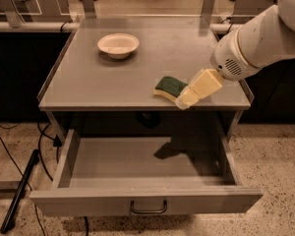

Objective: Place sponge into top drawer

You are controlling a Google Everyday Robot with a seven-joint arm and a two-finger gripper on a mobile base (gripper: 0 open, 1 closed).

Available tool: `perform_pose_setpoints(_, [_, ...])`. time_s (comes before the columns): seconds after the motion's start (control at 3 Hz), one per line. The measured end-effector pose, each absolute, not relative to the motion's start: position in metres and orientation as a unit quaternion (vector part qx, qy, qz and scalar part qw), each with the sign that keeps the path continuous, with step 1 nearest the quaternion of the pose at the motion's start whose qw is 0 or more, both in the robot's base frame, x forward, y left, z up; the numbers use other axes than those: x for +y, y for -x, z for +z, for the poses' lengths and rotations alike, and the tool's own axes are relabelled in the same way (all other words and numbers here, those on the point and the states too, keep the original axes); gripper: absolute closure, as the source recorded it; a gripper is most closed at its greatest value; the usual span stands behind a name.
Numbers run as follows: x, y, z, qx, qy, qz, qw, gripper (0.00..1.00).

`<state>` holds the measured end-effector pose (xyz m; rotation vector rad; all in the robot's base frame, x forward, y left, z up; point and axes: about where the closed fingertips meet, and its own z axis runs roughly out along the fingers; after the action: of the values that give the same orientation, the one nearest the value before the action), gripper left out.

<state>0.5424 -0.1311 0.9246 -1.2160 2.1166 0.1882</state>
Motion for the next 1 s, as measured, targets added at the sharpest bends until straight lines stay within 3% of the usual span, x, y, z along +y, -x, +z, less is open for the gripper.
perform_pose_setpoints(1.0, [-0.097,-0.589,0.882,0.823,0.464,0.083,0.317,0.00])
